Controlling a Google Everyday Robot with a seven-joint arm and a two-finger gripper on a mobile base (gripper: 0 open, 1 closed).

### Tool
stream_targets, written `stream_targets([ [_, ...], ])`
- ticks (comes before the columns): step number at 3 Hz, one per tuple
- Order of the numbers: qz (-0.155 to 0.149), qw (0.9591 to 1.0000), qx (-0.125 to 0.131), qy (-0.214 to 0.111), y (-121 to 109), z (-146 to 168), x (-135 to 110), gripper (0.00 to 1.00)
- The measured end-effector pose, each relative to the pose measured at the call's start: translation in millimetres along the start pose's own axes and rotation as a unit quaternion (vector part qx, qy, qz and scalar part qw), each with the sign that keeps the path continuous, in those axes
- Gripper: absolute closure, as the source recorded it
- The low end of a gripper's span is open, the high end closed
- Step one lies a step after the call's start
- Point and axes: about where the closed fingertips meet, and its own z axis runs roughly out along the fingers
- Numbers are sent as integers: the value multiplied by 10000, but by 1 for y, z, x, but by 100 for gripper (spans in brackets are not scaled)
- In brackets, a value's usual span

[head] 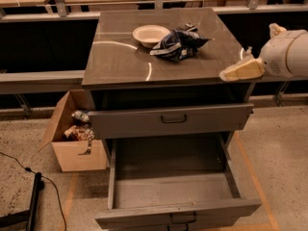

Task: Place blue chip bag into middle drawer

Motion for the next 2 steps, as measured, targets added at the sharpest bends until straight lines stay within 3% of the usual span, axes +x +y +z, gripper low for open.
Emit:
stream_targets([
  [1,302,9963,673,-434,-47,40,-10,0],
  [2,444,9890,1159,-806,-92,76,-24,0],
])
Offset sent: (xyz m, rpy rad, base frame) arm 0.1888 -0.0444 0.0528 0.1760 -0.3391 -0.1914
